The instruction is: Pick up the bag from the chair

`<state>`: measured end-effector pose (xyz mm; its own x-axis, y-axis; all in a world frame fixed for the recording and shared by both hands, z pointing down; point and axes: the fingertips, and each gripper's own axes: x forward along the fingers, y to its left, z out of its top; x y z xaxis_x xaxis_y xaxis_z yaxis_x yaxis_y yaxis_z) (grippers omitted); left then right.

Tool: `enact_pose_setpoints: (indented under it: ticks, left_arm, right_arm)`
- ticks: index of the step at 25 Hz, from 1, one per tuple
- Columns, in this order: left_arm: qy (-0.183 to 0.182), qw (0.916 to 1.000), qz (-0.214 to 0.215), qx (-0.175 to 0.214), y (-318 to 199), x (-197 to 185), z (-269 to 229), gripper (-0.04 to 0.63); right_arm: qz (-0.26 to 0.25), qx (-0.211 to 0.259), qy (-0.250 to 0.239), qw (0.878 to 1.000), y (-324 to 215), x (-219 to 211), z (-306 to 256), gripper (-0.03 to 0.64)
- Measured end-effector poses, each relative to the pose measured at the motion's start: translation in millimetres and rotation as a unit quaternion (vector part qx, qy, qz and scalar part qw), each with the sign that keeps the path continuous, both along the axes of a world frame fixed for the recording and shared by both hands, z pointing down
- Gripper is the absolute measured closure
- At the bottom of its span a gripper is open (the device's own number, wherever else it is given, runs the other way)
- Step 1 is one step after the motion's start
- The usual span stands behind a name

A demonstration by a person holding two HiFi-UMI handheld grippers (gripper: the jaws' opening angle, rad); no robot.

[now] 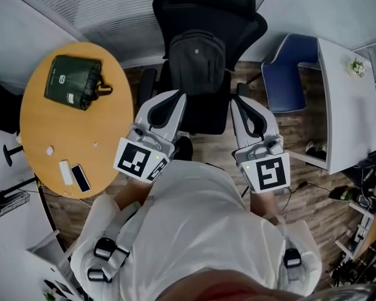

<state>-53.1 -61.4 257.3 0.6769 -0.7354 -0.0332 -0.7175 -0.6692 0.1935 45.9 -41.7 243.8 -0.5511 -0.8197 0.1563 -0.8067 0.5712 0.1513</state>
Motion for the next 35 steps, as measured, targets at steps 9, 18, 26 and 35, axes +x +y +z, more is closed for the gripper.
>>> enact_pose_setpoints:
  ticks: [9, 18, 26, 35]
  left_arm:
    - [0.004, 1.0000, 0.007, -0.002, -65, -29, 5, 0.594]
    - [0.004, 0.9998, 0.017, -0.002, -102, -35, 6, 0.594]
    - [0.006, 0.9998, 0.016, -0.008, -111, -31, 11, 0.594]
    - [0.010, 0.9999, -0.002, -0.013, -119, -20, 14, 0.594]
  right_arm:
    - [0.013, 0.003, 0.005, 1.000, -67, -27, 2, 0.614]
    - [0.022, -0.004, -0.007, 1.000, -100, -38, 3, 0.614]
    - [0.029, -0.008, -0.002, 1.000, -108, -31, 8, 0.614]
    - [0.028, -0.007, 0.013, 1.000, -117, -8, 15, 0.613]
